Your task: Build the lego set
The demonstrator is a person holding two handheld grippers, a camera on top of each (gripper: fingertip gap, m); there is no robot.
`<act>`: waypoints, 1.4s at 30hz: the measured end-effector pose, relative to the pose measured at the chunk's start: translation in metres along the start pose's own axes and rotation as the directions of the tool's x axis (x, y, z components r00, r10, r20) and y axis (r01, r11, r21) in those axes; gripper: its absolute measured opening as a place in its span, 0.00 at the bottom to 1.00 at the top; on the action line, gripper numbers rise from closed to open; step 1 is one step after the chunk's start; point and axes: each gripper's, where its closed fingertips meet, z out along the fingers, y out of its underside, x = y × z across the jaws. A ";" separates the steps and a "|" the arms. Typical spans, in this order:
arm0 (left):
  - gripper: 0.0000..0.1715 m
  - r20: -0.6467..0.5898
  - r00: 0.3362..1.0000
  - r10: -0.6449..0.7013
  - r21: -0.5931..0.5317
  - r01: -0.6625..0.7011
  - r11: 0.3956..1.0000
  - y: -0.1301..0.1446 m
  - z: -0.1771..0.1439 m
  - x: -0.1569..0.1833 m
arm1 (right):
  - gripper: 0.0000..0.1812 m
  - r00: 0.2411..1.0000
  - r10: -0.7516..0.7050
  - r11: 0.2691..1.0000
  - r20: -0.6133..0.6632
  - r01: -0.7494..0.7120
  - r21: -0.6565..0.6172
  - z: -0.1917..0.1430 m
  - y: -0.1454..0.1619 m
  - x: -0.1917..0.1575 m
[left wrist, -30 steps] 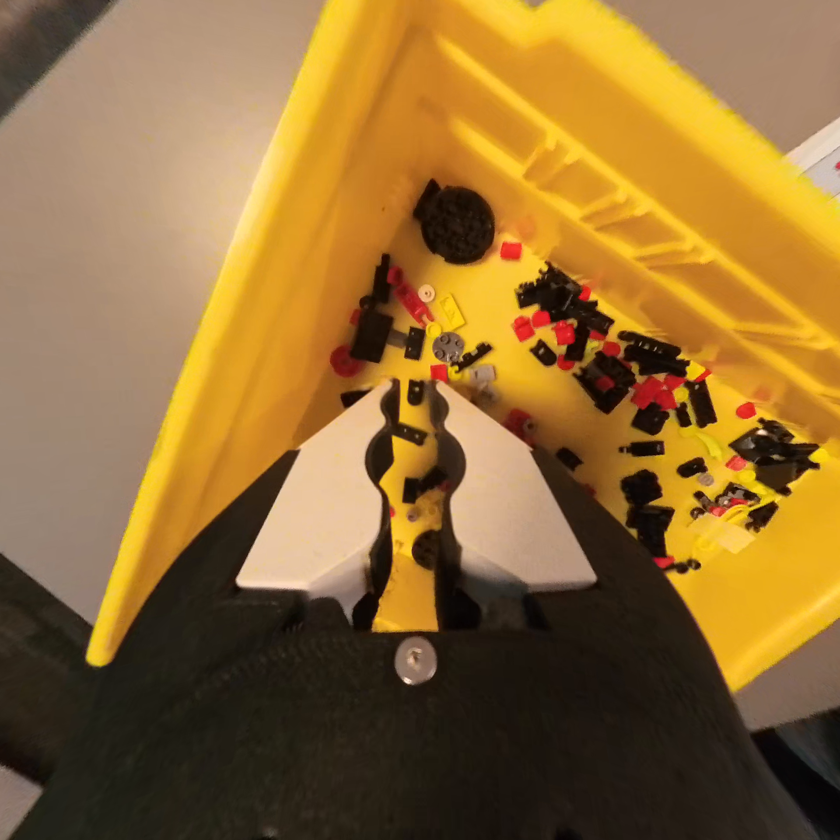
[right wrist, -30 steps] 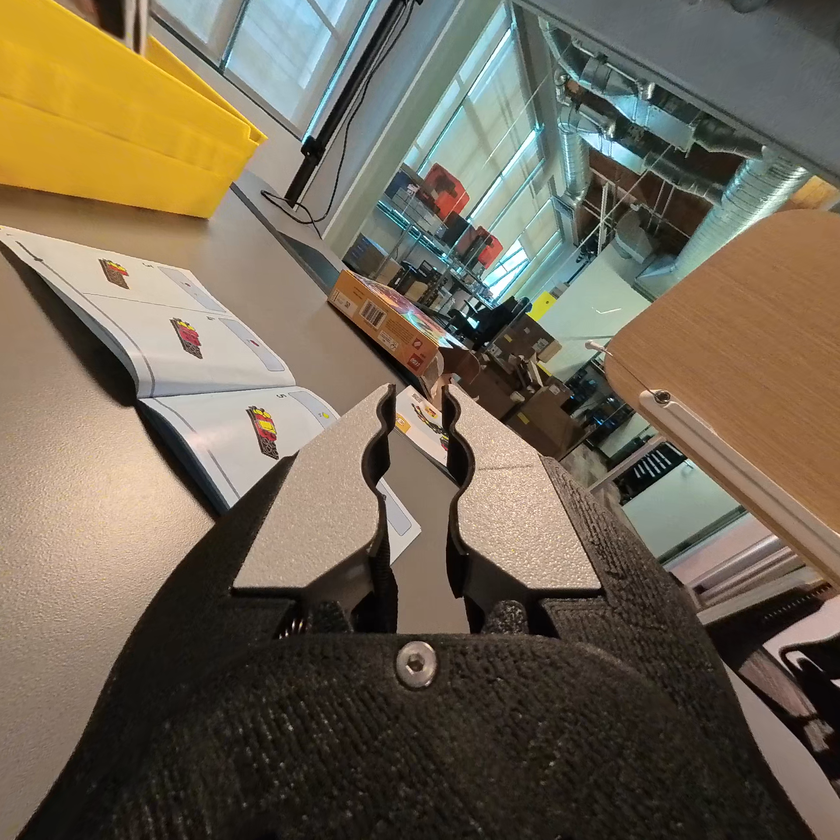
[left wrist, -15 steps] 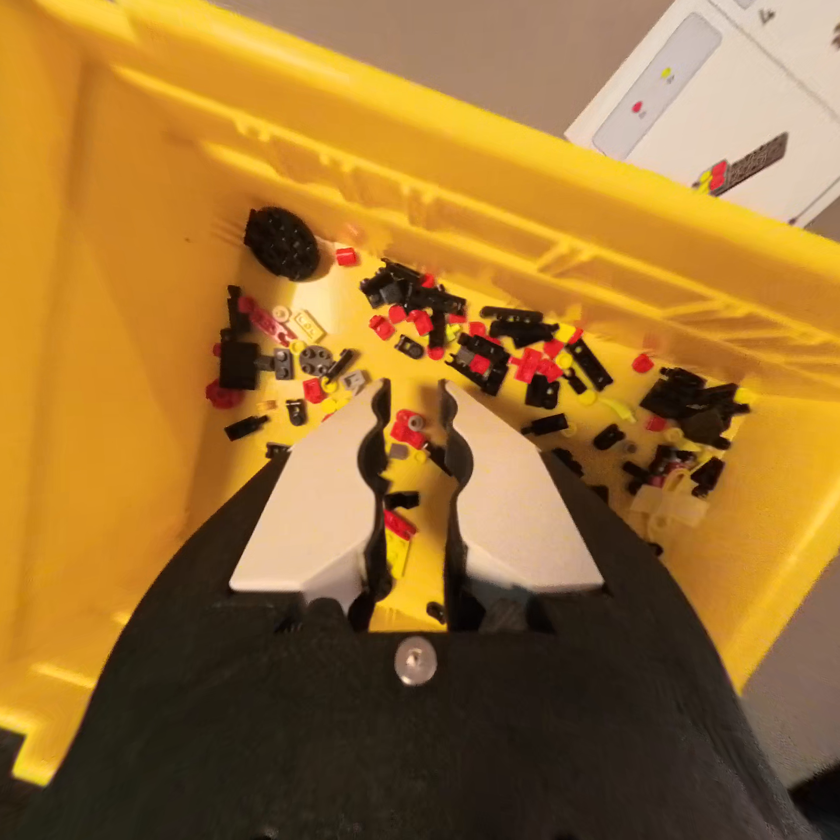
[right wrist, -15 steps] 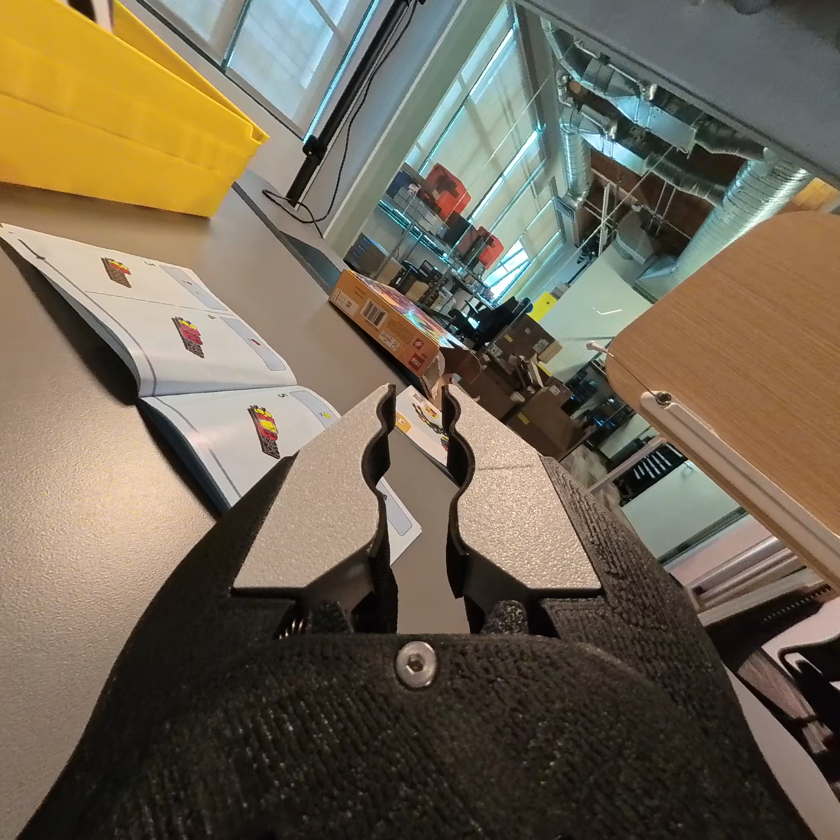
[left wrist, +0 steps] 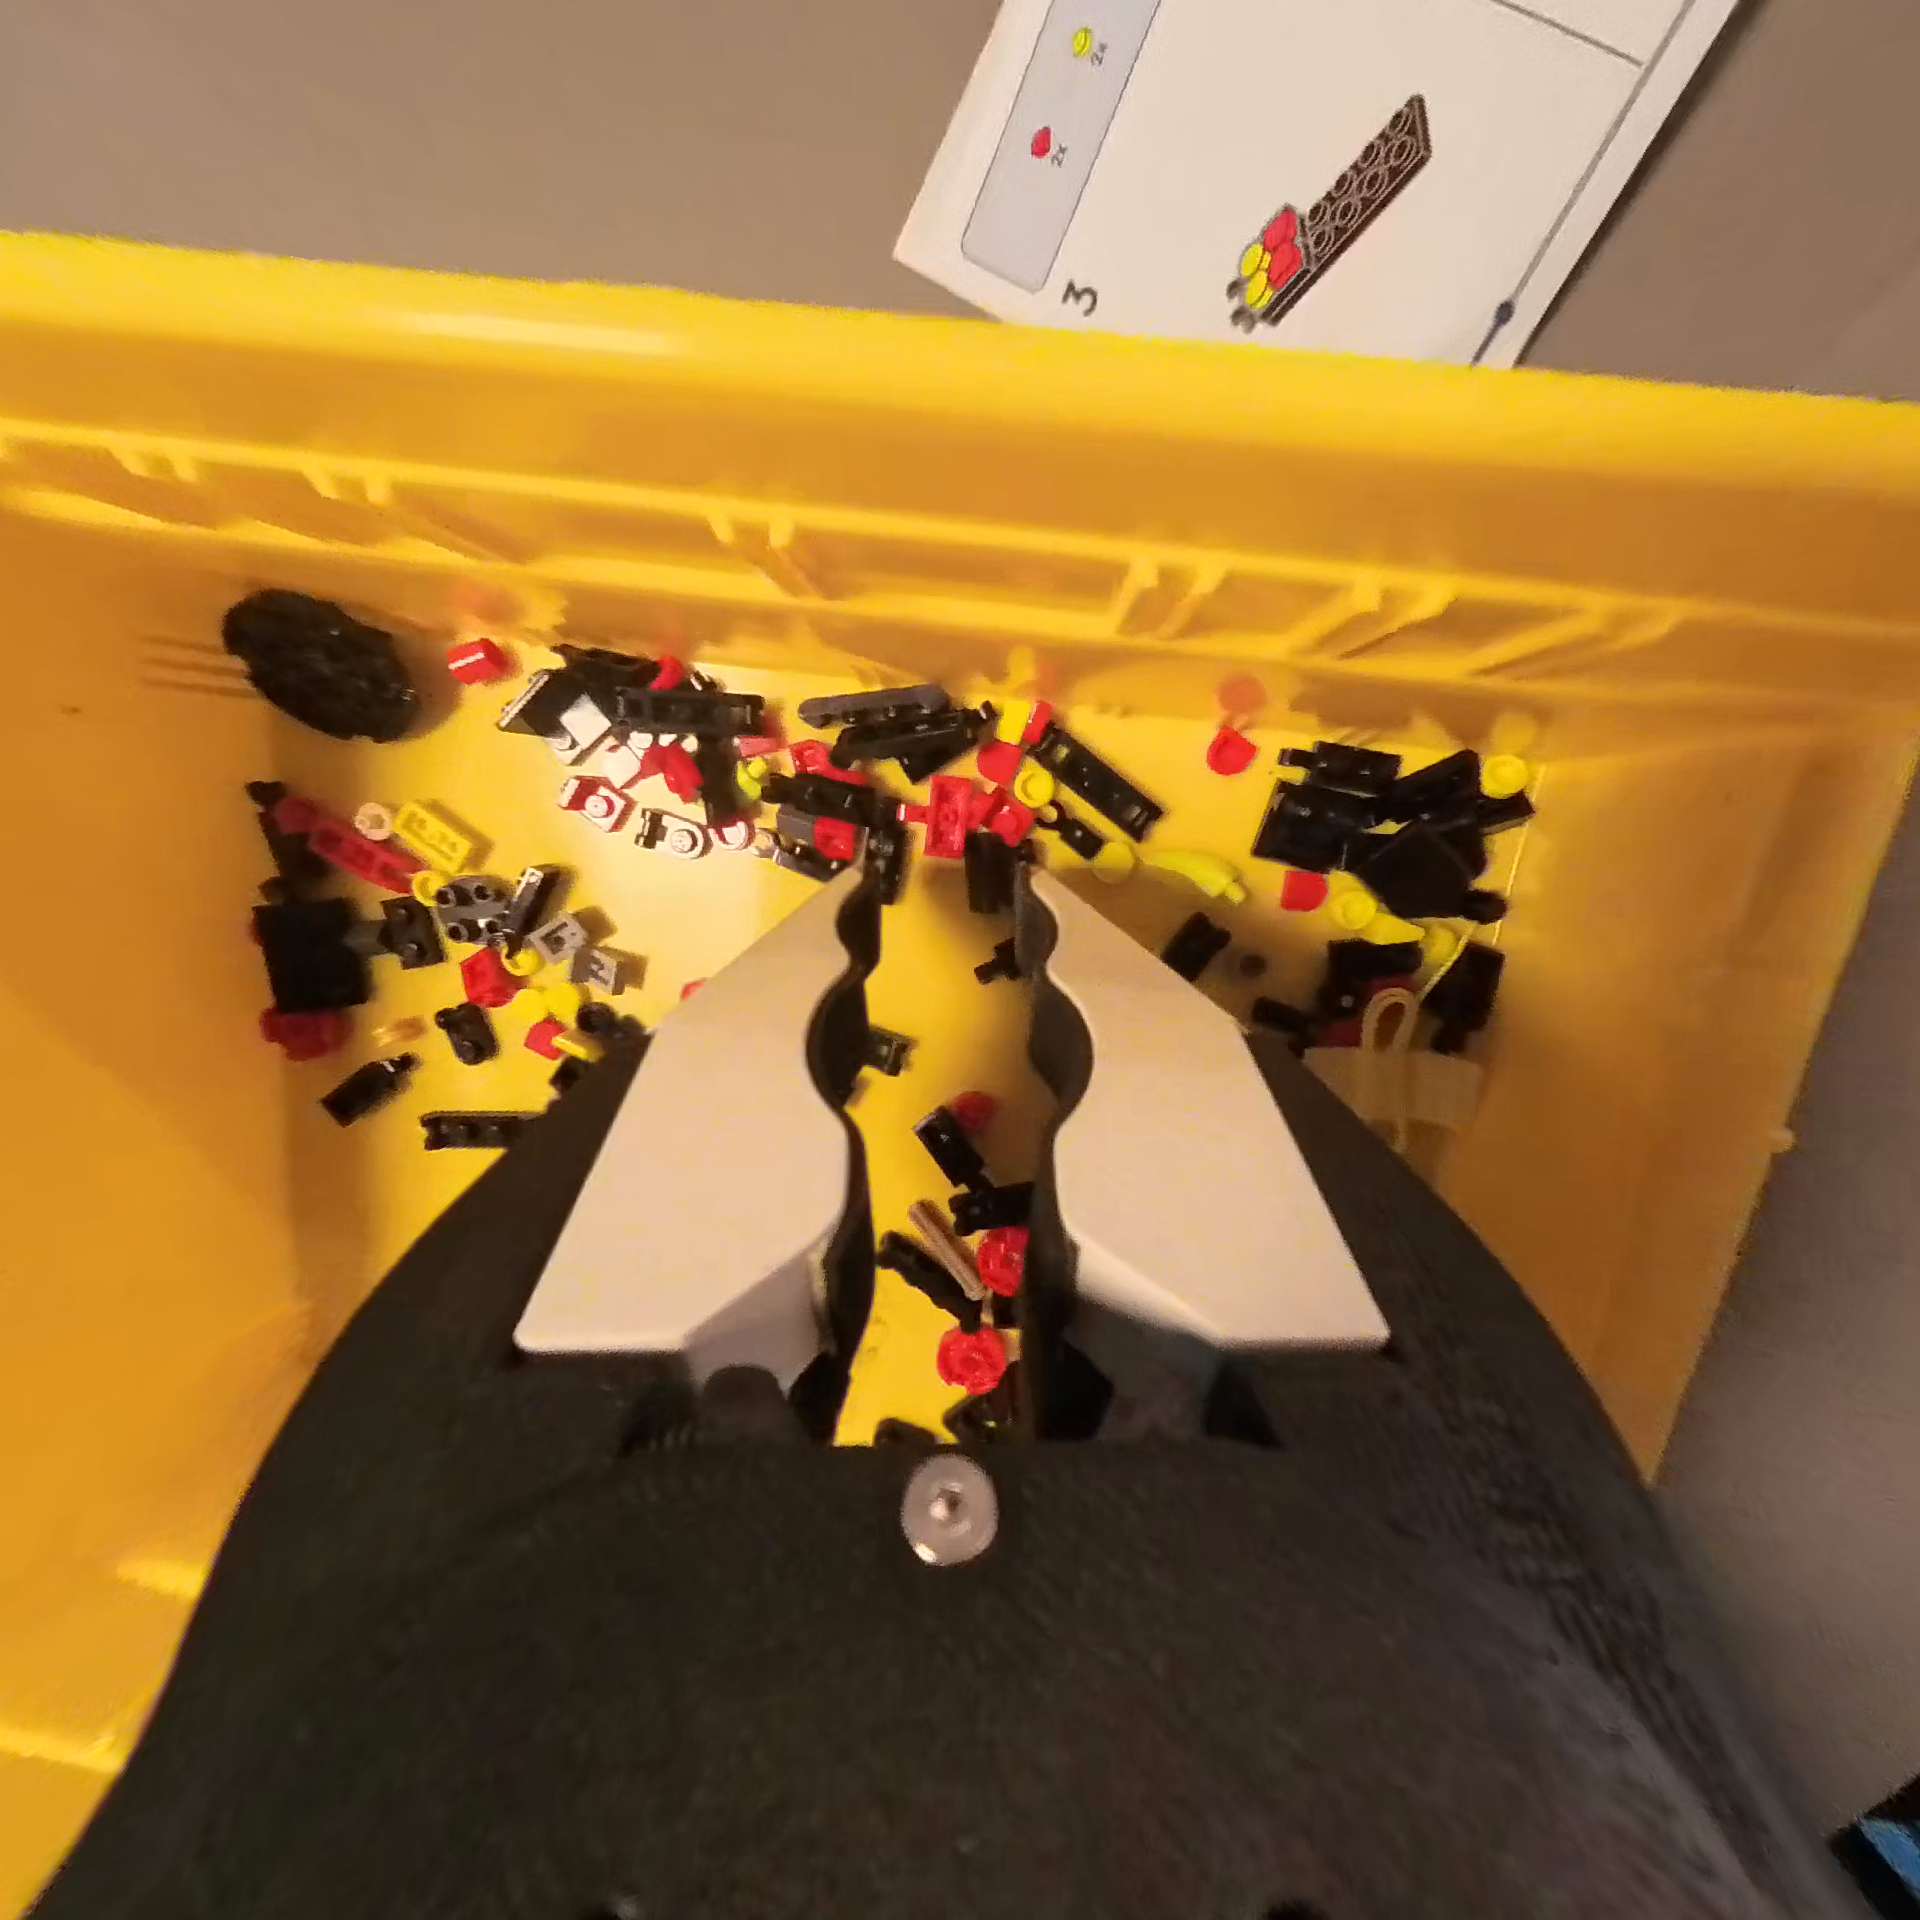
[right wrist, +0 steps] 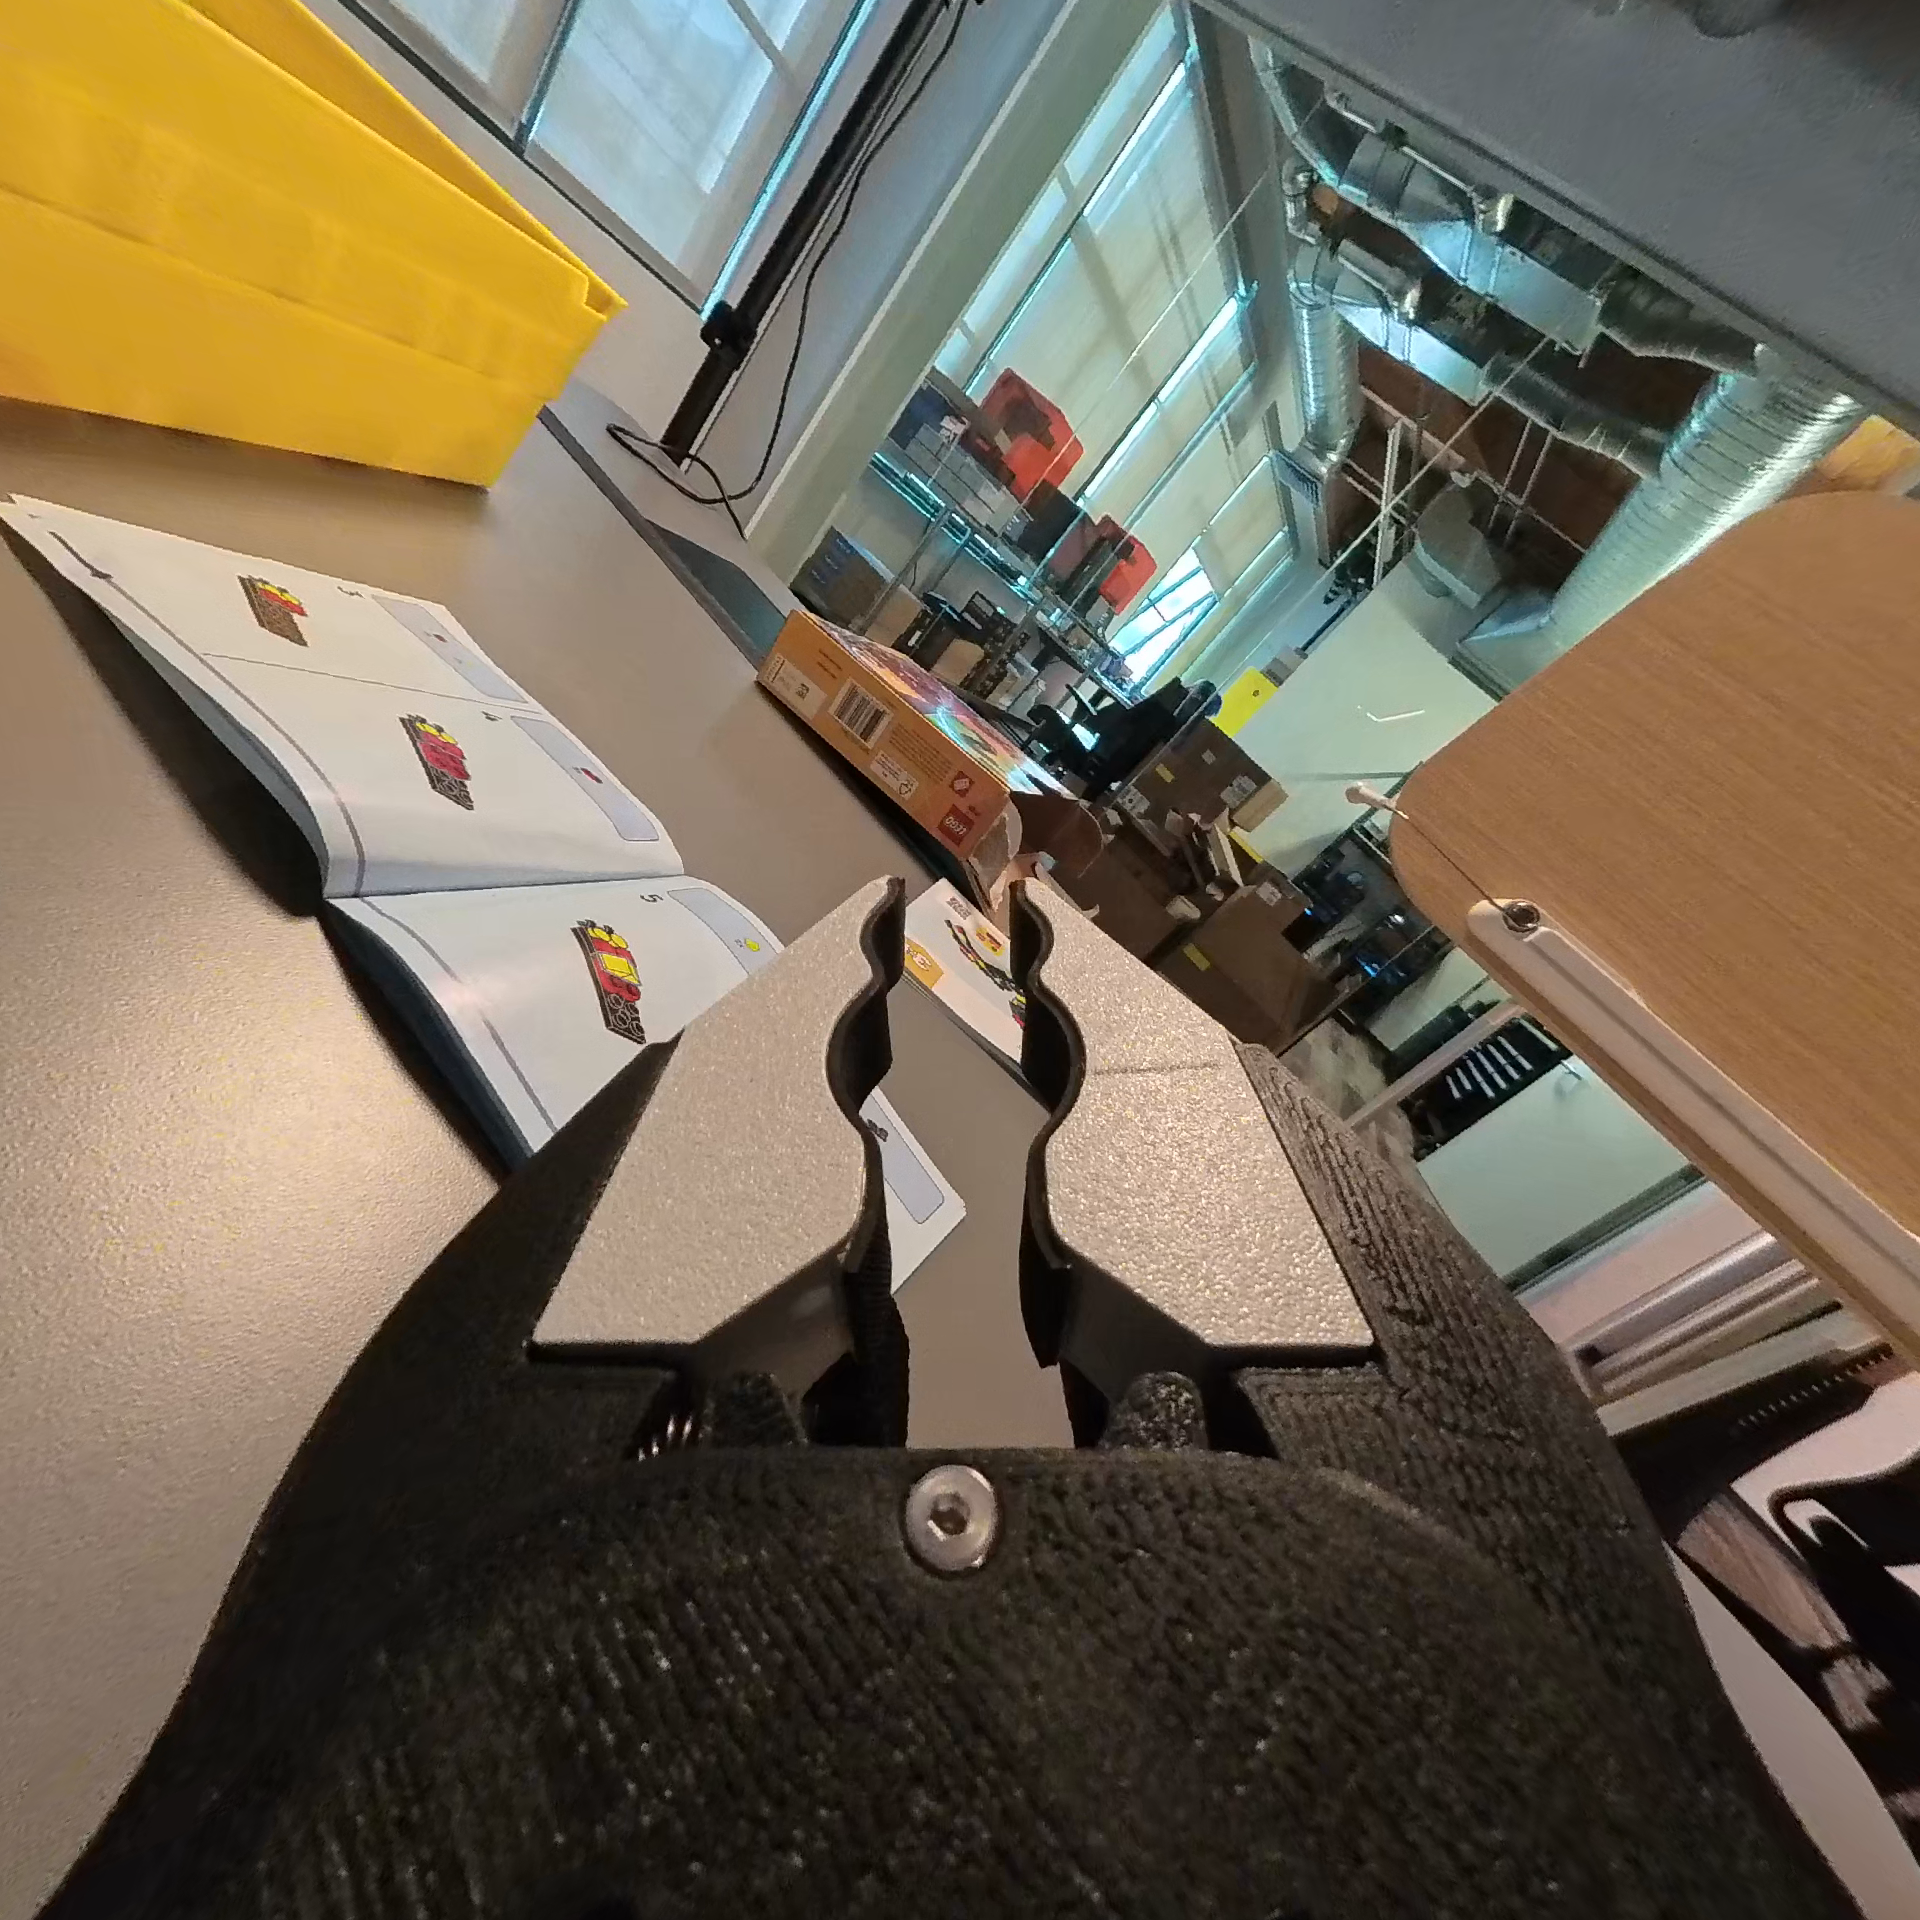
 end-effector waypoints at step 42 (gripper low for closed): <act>0.24 -0.204 0.979 0.008 0.040 0.000 0.999 0.014 -0.011 0.040 | 0.10 1.000 -0.027 1.000 0.011 0.027 -0.011 -0.001 0.001 -0.001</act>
